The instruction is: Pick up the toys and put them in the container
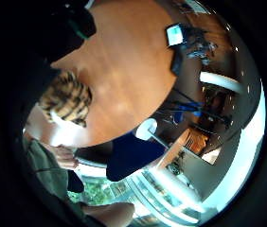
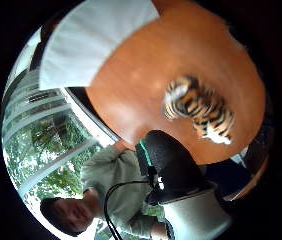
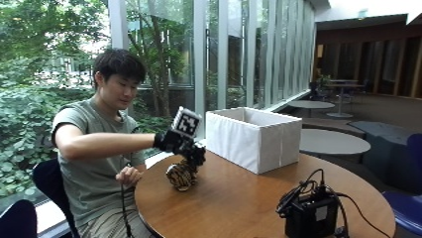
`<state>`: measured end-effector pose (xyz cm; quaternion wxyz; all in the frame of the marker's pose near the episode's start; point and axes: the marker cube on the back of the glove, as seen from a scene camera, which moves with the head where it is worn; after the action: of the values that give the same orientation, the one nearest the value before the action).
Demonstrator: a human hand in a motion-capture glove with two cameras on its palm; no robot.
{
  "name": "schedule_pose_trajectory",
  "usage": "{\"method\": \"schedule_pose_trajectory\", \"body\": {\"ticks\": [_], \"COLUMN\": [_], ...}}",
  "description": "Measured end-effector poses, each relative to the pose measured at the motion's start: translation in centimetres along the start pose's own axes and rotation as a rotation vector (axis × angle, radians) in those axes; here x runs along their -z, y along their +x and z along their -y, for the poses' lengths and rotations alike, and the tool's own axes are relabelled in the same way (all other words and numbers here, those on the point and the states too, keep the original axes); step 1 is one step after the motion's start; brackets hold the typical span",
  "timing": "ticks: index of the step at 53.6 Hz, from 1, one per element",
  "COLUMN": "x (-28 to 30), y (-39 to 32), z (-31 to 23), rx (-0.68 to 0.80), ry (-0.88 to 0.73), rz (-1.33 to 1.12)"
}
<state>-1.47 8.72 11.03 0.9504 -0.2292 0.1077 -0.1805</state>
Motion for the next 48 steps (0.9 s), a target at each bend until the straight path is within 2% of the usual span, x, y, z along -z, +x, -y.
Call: {"method": "schedule_pose_trajectory", "body": {"ticks": [2, 3, 7, 9, 11, 17, 28, 35, 43, 48], "x": [-3.1, -4.0, -7.6, -9.4, -10.4, -10.0, -9.6, -9.2, -8.6, -8.3], "y": [1.2, 0.7, -5.7, -7.5, -7.6, -9.3, -9.2, -8.8, -4.8, -8.7], "z": [-0.5, -0.4, 1.6, 2.8, 3.6, 4.4, 5.1, 5.3, 4.7, 6.5], "rx": [0.176, 0.204, 0.116, 0.044, -0.031, -0.045, -0.099, -0.069, 0.069, -0.041], "ry": [-0.035, -0.045, -0.069, -0.035, 0.025, 0.118, 0.201, 0.235, 0.214, 0.141], "rz": [-0.101, -0.103, 0.093, 0.196, 0.192, 0.309, 0.23, 0.257, 0.314, 0.336]}}
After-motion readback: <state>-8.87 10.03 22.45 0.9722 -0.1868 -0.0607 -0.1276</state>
